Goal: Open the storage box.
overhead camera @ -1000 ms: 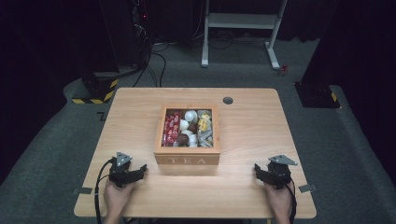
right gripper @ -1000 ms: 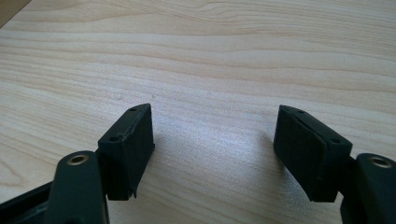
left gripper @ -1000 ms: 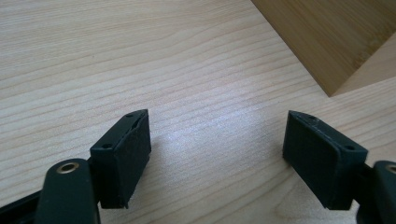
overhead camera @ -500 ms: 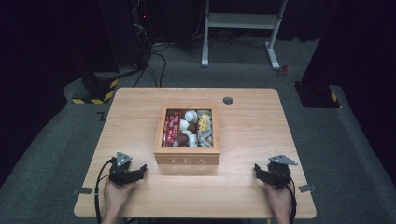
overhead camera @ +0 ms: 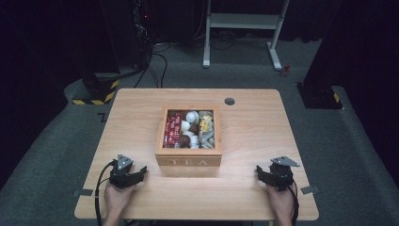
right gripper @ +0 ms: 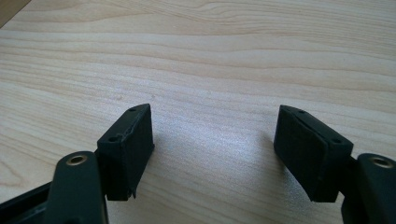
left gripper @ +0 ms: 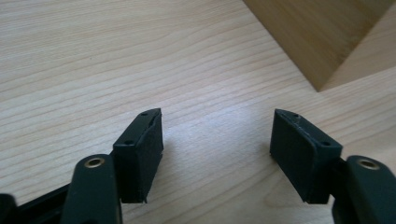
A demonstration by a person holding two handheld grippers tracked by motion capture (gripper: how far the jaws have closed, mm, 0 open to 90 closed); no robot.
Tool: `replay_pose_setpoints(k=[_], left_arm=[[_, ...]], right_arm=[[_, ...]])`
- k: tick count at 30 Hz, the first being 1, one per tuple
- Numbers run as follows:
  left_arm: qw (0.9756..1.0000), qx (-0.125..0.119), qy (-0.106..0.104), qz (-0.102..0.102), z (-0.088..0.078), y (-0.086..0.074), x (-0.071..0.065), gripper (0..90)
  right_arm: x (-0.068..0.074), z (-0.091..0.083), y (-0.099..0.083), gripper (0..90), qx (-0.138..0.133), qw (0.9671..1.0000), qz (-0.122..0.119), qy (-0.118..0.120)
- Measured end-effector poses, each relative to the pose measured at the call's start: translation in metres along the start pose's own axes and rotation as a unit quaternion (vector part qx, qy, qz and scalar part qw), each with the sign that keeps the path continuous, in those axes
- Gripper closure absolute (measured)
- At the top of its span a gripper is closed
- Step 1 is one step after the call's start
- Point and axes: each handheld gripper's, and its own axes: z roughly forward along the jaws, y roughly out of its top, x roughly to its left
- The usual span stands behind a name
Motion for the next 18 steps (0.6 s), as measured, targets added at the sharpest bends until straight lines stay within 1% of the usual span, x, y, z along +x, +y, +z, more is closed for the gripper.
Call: replay_pose_setpoints(k=[2,3,4,6,8,9,10,11,13,18], left_arm=[[1.0,-0.002,-0.007,0.001,-0.001,0.001,-0.002,39.1],[1.0,0.0,-0.007,0.005,-0.002,0.001,-0.003,39.9],[1.0,0.0,-0.007,0.005,-0.002,0.001,-0.003,40.6],[0.9998,-0.001,-0.015,0.009,-0.003,0.002,-0.007,42.4],[0.9997,-0.001,-0.024,0.009,-0.003,0.002,-0.011,43.8],[0.9997,-0.001,-0.024,0.009,-0.003,0.002,-0.011,44.4],[0.9994,-0.001,-0.031,0.015,-0.003,0.002,-0.014,45.0],[0.9992,-0.001,-0.035,0.016,-0.003,0.002,-0.016,45.7],[0.9989,-0.002,-0.04,0.023,-0.003,0.002,-0.02,47.6],[0.9981,-0.007,-0.055,0.027,-0.003,0.003,-0.028,51.8]], right_arm=[[0.0,0.0,0.0,28.1,0.0,1.0,-0.001,0.0],[0.0,0.0,0.0,28.1,0.0,1.0,0.0,0.0],[0.0,0.0,0.0,28.1,0.0,1.0,0.0,0.0],[0.0,0.0,0.0,28.0,0.0,1.0,0.0,0.0],[0.0,0.0,0.0,28.0,0.0,1.0,0.0,0.0],[0.0,0.0,0.0,28.0,0.0,1.0,0.0,0.0],[0.0,0.0,0.0,28.0,0.0,1.0,0.0,0.0],[0.0,0.0,0.0,28.0,0.0,1.0,0.0,0.001],[0.0,0.0,0.0,27.9,0.0,1.0,0.0,0.001],[0.0,0.0,0.0,27.9,0.0,1.0,0.0,0.001]])
